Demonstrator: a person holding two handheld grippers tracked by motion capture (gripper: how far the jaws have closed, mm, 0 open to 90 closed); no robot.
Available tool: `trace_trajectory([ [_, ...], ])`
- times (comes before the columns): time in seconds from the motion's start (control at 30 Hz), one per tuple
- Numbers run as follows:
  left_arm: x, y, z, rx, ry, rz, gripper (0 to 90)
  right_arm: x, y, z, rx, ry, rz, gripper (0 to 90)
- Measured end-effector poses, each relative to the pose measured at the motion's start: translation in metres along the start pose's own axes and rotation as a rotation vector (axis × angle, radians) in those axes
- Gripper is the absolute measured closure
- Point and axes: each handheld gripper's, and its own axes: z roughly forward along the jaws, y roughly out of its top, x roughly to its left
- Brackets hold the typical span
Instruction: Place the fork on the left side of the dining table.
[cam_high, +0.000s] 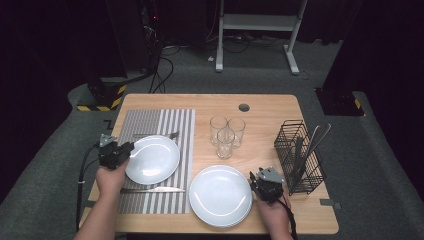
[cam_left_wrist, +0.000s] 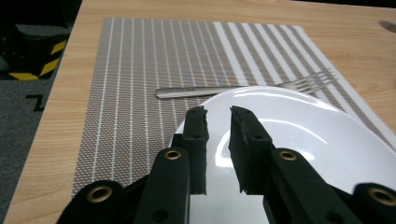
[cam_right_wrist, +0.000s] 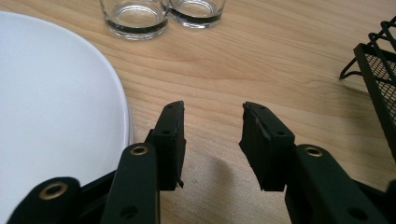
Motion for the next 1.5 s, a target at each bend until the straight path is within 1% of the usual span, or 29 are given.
trace_trajectory([
  [0.1, -0.007, -0.002, -0.007, -0.014, -0.009, 0.018, 75.0, 0.000, 0.000, 0.000, -0.001, 0.000, 0.001, 59.4],
  [0.17, -0.011, -0.004, -0.011, -0.016, -0.006, 0.028, 74.9, 0.000, 0.000, 0.000, -0.001, 0.000, 0.003, 59.4],
  [0.33, -0.019, -0.011, -0.018, -0.017, -0.001, 0.045, 74.5, 0.000, 0.000, 0.000, -0.004, 0.000, 0.002, 59.4],
  [0.53, -0.031, -0.014, -0.026, -0.026, -0.009, 0.064, 73.2, -0.001, 0.000, 0.000, -0.005, 0.001, 0.001, 59.4],
  [0.83, -0.050, -0.021, -0.030, -0.037, -0.046, 0.071, 69.9, 0.000, 0.000, -0.001, -0.006, -0.001, 0.000, 59.4],
  [1.03, -0.063, -0.029, -0.034, -0.046, -0.041, 0.096, 68.2, -0.001, 0.000, -0.001, -0.008, 0.002, 0.009, 59.2],
  [1.07, -0.065, -0.030, -0.035, -0.046, -0.042, 0.102, 68.1, -0.001, 0.000, -0.001, -0.008, 0.002, 0.010, 59.2],
  [1.17, -0.069, -0.036, -0.036, -0.047, -0.056, 0.092, 68.0, -0.001, 0.000, -0.001, -0.010, 0.003, 0.014, 59.1],
  [1.23, -0.071, -0.039, -0.037, -0.040, -0.061, 0.097, 68.0, -0.002, -0.001, -0.001, -0.010, 0.004, 0.019, 58.9],
  [1.27, -0.072, -0.040, -0.037, -0.042, -0.067, 0.093, 67.6, -0.002, -0.001, -0.001, -0.013, 0.006, 0.021, 58.8],
  [1.37, -0.076, -0.045, -0.039, -0.047, -0.065, 0.107, 66.5, -0.004, -0.001, -0.002, -0.022, 0.014, 0.033, 58.2],
  [1.43, -0.078, -0.047, -0.040, -0.043, -0.064, 0.124, 66.0, -0.005, -0.001, -0.003, -0.035, 0.018, 0.043, 57.7],
  [1.5, -0.079, -0.050, -0.041, -0.042, -0.060, 0.132, 65.2, -0.005, -0.001, -0.003, -0.040, 0.019, 0.043, 57.5],
])
